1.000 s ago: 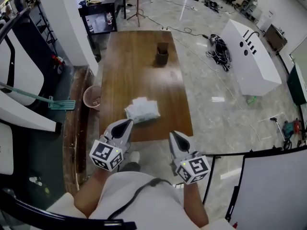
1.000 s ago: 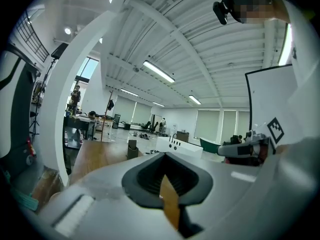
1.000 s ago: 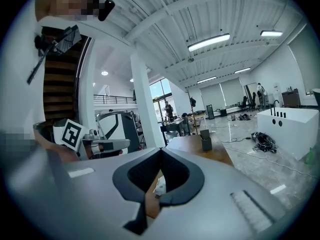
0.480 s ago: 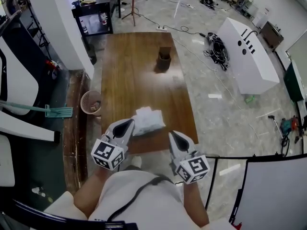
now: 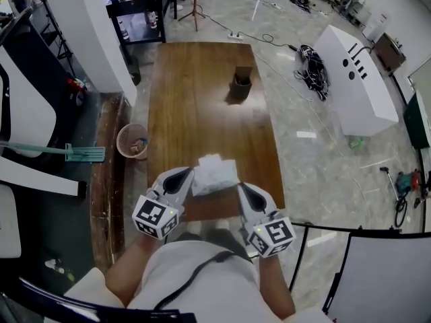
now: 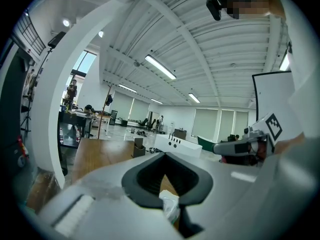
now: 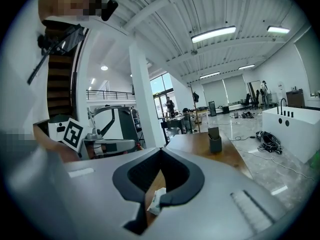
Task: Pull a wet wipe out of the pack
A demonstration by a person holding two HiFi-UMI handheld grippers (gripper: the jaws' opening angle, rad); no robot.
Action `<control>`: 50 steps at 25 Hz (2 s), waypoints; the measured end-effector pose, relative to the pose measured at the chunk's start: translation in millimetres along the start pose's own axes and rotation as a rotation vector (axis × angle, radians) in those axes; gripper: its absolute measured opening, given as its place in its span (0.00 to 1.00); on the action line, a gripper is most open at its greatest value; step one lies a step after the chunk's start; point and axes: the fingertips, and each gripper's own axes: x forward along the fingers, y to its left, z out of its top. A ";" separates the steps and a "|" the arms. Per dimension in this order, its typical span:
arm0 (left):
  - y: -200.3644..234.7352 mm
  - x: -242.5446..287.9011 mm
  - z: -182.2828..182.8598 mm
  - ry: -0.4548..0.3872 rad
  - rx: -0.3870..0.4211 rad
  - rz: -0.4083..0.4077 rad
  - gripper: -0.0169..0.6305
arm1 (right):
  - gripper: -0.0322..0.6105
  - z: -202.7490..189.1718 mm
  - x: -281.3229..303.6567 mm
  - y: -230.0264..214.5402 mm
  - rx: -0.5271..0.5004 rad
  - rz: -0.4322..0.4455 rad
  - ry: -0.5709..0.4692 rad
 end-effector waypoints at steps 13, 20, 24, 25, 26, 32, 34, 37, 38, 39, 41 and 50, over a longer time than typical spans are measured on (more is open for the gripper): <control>0.2 29.7 -7.3 0.037 -0.015 0.115 0.04 | 0.06 -10.3 30.6 -33.6 -0.055 0.122 0.073; 9.6 52.3 -26.4 0.064 -0.050 0.170 0.04 | 0.06 -33.5 58.0 -51.2 -0.160 0.214 0.135; 17.3 60.8 -48.5 0.112 -0.046 0.188 0.04 | 0.06 -59.4 72.0 -53.0 -0.196 0.272 0.211; 20.3 62.2 -54.8 0.126 -0.043 0.191 0.04 | 0.06 -64.9 77.1 -51.6 -0.202 0.288 0.219; 23.2 63.1 -61.4 0.140 -0.043 0.194 0.04 | 0.06 -71.8 81.9 -49.9 -0.211 0.304 0.234; 23.2 66.0 -96.2 0.212 -0.052 0.196 0.04 | 0.06 -123.0 98.2 -38.0 -0.291 0.395 0.363; 24.3 68.6 -105.5 0.228 -0.054 0.196 0.04 | 0.07 -137.7 103.5 -35.2 -0.311 0.420 0.394; 26.7 71.0 -119.6 0.246 -0.059 0.201 0.04 | 0.10 -159.5 107.3 -33.3 -0.340 0.446 0.445; 26.1 71.8 -121.9 0.247 -0.067 0.202 0.04 | 0.11 -166.0 107.3 -32.9 -0.347 0.454 0.462; 25.5 72.2 -123.0 0.247 -0.076 0.202 0.04 | 0.12 -171.4 107.0 -32.4 -0.352 0.462 0.478; 25.7 71.4 -125.4 0.250 -0.083 0.206 0.04 | 0.15 -179.5 106.8 -31.5 -0.357 0.474 0.502; 30.4 64.6 -123.3 0.247 -0.086 0.219 0.04 | 0.17 -196.3 114.1 -35.2 -0.372 0.469 0.551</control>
